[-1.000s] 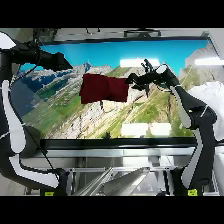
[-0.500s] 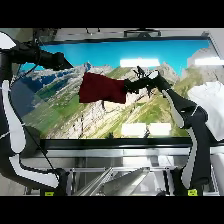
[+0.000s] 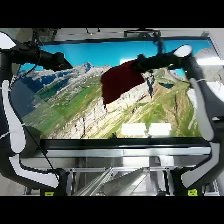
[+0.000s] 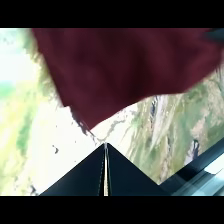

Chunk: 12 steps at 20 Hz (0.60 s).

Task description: Fold the shirts.

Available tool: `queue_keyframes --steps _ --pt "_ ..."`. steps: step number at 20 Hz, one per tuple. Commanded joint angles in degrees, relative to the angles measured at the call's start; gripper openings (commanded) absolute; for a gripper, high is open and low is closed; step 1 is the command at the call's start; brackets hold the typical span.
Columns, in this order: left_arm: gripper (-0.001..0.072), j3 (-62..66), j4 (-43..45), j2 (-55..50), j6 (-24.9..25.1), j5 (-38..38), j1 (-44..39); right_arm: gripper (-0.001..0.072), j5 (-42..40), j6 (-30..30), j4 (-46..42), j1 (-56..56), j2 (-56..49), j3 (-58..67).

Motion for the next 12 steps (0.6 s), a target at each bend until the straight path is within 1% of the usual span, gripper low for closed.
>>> queue_keyframes --steps 1,3,5,8,10,12 --pt "0.0026 0.0 0.0 0.0 -2.5 -0.9 0.0 0.0024 11.3 3.1 -8.7 -8.7 11.8 0.0" --pt "0.0026 0.0 0.0 0.0 -4.1 -1.4 -0.2 0.0024 16.9 3.1 -10.3 -15.2 17.2 -0.1" --pt "0.0026 0.0 0.0 0.0 -5.2 -1.9 -1.1 0.0025 19.3 3.1 -10.4 -21.9 21.8 -0.1" --pt "0.0026 0.0 0.0 0.0 -5.6 -2.2 -3.0 0.0025 19.5 3.1 -10.4 -31.4 25.4 -0.1" --pt "0.0027 0.0 0.0 0.0 -5.6 -2.2 -4.3 0.0026 19.3 3.1 -10.4 -36.1 24.5 -0.1" --pt "0.0026 0.0 0.0 0.0 -5.6 -2.0 -5.2 0.0026 15.8 3.1 -10.4 -38.3 21.4 -0.1"
